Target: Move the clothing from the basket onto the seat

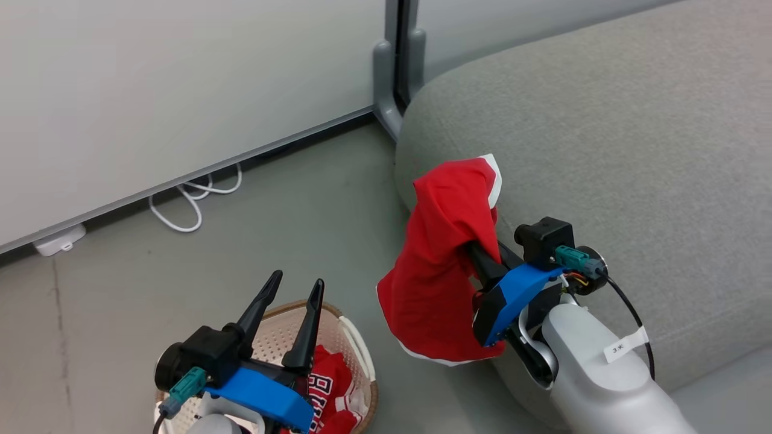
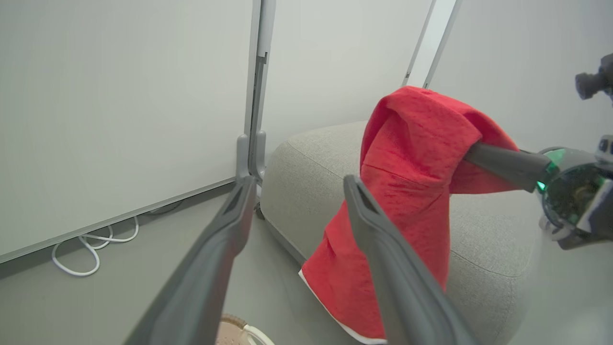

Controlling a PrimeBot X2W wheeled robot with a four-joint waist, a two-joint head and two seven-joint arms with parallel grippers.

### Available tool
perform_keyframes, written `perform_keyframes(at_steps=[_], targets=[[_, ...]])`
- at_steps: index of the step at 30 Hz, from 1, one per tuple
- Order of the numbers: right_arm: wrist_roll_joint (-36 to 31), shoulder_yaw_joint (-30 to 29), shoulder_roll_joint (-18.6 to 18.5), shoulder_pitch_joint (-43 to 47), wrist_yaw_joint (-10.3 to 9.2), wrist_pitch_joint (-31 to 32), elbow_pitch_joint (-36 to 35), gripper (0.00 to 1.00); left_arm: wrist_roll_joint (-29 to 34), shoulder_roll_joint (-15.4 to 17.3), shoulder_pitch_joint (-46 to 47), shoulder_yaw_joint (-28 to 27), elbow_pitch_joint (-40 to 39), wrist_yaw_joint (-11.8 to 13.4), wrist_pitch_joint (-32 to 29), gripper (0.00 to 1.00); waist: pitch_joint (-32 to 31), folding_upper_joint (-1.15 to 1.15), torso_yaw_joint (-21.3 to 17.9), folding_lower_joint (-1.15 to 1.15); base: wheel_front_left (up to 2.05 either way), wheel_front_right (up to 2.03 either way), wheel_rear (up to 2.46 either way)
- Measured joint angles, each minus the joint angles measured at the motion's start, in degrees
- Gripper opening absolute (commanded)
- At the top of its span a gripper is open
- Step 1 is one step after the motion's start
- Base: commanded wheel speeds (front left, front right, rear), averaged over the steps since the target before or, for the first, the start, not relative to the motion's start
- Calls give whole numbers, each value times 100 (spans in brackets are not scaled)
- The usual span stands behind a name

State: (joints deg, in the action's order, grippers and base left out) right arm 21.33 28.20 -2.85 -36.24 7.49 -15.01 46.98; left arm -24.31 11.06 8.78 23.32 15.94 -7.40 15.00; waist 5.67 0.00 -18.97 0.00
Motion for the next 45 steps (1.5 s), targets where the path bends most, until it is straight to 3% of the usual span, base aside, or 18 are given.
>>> perform_keyframes(at_steps=[10, 17, 33, 42, 45], targets=[[-36, -143, -3, 175, 0, 0, -122, 0, -9, 63, 12, 2, -77, 0, 0, 100, 112, 0, -856, 0, 0, 0, 0], [-49, -271, -5, 302, 0, -1, -212, 0, 19, 96, 42, 115, -92, 0, 0, 100, 181, 0, -1235, 0, 0, 0, 0], [-102, -519, -3, 307, 0, -1, -283, 0, 22, 166, 104, 113, -132, 0, 0, 100, 257, 0, -1203, 0, 0, 0, 0], [-545, -1548, -16, -591, 0, 16, -165, 0, 90, 270, 270, 236, -229, 0, 0, 100, 547, 0, -909, 0, 0, 0, 0], [-772, -1897, -204, -1032, 0, 92, -157, 0, 119, 346, 402, 311, -272, 0, 0, 100, 709, 0, -800, 0, 0, 0, 0]])
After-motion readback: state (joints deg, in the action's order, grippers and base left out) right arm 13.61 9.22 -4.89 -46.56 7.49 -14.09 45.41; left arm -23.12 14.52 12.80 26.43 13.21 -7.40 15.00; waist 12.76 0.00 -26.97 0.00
